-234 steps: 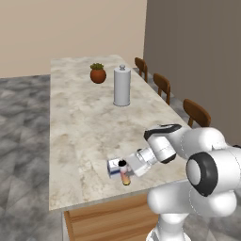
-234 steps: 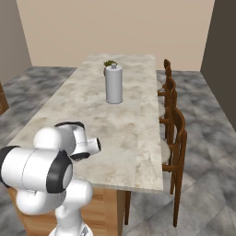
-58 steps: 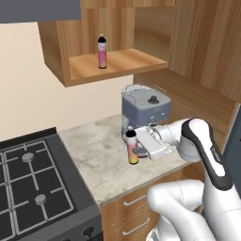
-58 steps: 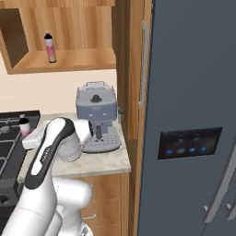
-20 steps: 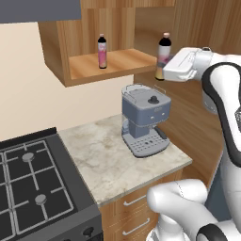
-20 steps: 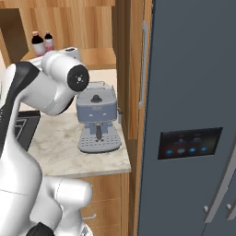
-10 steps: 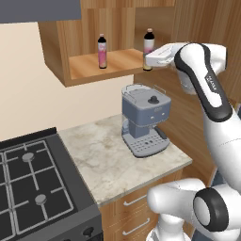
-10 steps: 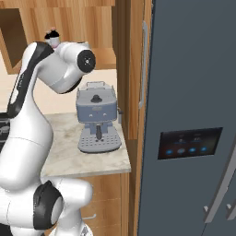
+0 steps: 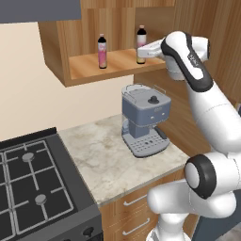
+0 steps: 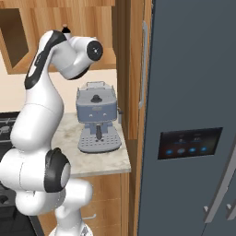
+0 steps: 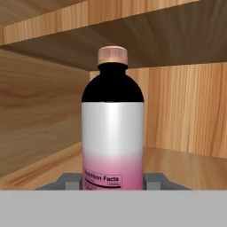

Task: Pick the bottled drink, milk, bottled drink from the counter and place them in the open cabinet.

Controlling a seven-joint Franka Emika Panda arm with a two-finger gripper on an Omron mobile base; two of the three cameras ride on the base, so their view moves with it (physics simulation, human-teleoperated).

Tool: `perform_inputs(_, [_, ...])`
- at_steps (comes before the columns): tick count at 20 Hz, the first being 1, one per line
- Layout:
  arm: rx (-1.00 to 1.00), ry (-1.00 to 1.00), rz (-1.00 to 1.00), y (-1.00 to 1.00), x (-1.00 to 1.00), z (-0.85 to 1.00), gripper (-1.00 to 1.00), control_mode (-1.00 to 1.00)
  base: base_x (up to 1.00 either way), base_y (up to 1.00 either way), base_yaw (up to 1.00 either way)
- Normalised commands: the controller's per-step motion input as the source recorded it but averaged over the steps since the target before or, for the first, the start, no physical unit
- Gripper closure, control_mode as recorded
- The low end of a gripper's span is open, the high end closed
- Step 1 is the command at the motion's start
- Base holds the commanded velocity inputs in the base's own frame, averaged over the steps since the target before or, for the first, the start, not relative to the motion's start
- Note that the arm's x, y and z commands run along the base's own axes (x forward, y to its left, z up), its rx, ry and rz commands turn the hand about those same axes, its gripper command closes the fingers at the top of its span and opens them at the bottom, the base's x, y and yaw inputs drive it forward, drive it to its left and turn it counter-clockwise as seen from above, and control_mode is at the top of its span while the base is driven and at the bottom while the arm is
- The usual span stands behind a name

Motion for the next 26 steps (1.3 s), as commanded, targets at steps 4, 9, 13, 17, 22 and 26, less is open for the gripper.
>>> perform_inputs(4, [0.0,-0.07,-0.02,0.06,0.13,-0.15,1.0,-1.0,0.0,0.0,0.0])
perform_inputs(9, [0.0,0.0,0.0,0.01,0.0,0.0,1.0,-1.0,0.0,0.0,0.0])
perform_inputs(13, [0.0,0.01,-0.01,0.26,0.0,-0.01,1.0,-1.0,0.0,0.0,0.0])
perform_inputs(17, [0.0,0.02,-0.08,0.45,0.07,-0.06,1.0,-1.0,0.0,0.0,0.0])
perform_inputs(22, [0.0,0.0,-0.03,0.14,0.05,-0.01,1.0,-1.0,0.0,0.0,0.0])
perform_inputs(26, [0.0,0.0,0.0,0.0,0.03,-0.03,1.0,-1.0,0.0,0.0,0.0])
